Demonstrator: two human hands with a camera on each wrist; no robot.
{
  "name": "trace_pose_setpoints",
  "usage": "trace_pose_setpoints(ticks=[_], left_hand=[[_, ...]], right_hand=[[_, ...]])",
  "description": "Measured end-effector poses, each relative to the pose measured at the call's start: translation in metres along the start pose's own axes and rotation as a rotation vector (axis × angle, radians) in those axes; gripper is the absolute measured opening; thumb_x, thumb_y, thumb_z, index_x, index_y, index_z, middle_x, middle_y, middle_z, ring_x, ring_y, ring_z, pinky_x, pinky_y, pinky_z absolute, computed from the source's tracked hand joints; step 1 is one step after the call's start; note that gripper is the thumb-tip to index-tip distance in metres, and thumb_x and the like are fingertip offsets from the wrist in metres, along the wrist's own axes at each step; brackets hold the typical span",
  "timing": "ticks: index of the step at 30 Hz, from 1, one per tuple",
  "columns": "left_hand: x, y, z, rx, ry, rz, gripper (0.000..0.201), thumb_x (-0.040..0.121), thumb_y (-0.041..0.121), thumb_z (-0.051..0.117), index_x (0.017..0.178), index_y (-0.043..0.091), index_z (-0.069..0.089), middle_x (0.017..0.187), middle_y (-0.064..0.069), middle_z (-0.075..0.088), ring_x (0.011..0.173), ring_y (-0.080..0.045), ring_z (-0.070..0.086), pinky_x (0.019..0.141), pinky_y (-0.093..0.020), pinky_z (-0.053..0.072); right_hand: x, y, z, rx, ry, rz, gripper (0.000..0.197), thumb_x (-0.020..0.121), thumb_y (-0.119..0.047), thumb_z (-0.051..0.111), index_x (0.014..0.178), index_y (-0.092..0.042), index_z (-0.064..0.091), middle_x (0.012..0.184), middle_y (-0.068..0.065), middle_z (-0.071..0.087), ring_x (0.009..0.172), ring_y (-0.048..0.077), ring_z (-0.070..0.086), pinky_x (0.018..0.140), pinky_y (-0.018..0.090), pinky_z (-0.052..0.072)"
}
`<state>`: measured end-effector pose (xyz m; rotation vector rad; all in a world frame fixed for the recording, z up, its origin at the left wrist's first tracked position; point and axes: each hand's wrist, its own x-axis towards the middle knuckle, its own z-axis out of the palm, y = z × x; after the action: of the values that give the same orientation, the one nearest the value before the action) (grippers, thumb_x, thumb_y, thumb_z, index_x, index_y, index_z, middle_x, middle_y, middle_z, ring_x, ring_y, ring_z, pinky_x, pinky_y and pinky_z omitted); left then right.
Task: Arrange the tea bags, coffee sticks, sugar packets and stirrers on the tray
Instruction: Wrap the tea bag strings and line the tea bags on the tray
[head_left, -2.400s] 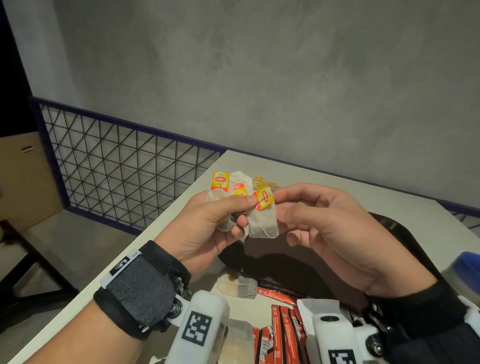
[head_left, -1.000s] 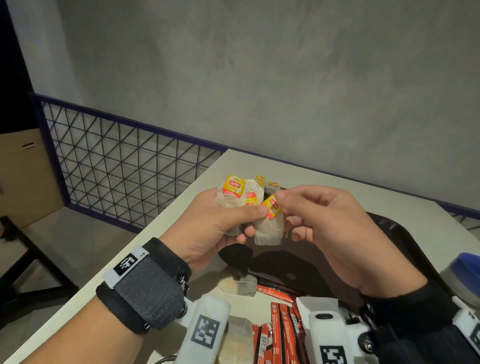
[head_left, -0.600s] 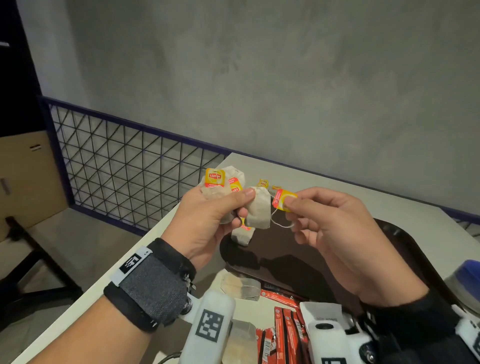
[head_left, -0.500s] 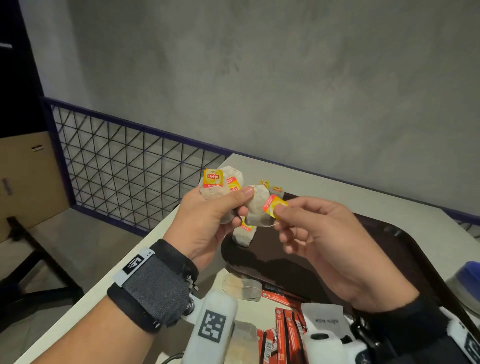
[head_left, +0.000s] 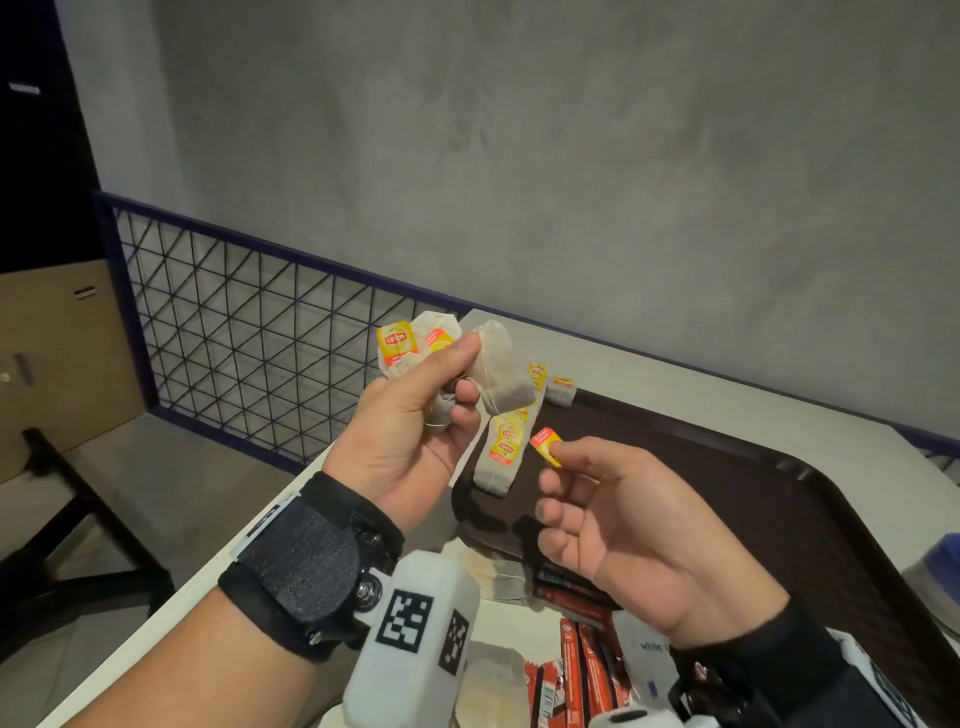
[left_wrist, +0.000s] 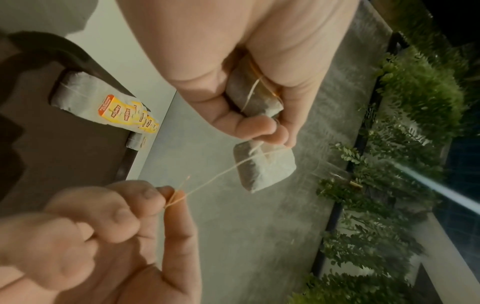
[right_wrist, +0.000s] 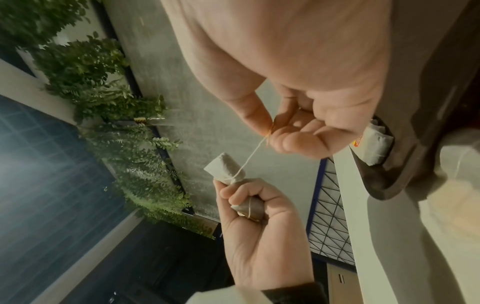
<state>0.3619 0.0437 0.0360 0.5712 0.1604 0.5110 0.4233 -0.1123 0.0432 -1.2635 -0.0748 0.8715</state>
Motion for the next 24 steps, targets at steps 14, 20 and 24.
trace_pose_setpoints(ticks=[14, 20, 24], left_hand=[[-0.0007, -0.0044, 0.0004, 0.079, 0.023, 0.014, 0.025, 0.069, 0.011, 0.078, 0.092, 0.011, 0.069, 0.074, -0.001, 0.065, 0.05, -0.003, 0.052, 0.041, -0.012, 0.042], [0.0019, -0.0009, -0.0027, 0.031, 0.006, -0.019, 0.023, 0.071, 0.011, 0.078, 0.093, 0.01, 0.069, 0.074, 0.0, 0.063, 0.05, -0.003, 0.052, 0.04, -0.012, 0.042], [-0.0019, -0.002, -0.0013, 0.068, -0.063, -0.095, 0.017, 0.068, 0.012, 0.078, 0.083, 0.011, 0.07, 0.07, 0.001, 0.061, 0.047, -0.002, 0.051, 0.04, -0.011, 0.041]], right_hand=[[0.0021, -0.0076, -0.0089, 0.118, 0.073, -0.052, 0.003, 0.079, -0.01, 0.055, 0.078, -0.007, 0.055, 0.069, 0.009, 0.051, 0.056, 0.02, 0.047, 0.049, 0.029, 0.043], [0.0016, -0.0021, -0.0055, 0.033, 0.068, -0.011, 0.006, 0.084, -0.009, 0.058, 0.084, -0.004, 0.061, 0.068, 0.009, 0.054, 0.054, 0.018, 0.047, 0.047, 0.028, 0.043], [0.0025, -0.0013, -0.0061, 0.048, 0.091, -0.014, 0.007, 0.088, -0.009, 0.064, 0.088, -0.002, 0.066, 0.069, 0.01, 0.061, 0.054, 0.017, 0.053, 0.046, 0.027, 0.048]])
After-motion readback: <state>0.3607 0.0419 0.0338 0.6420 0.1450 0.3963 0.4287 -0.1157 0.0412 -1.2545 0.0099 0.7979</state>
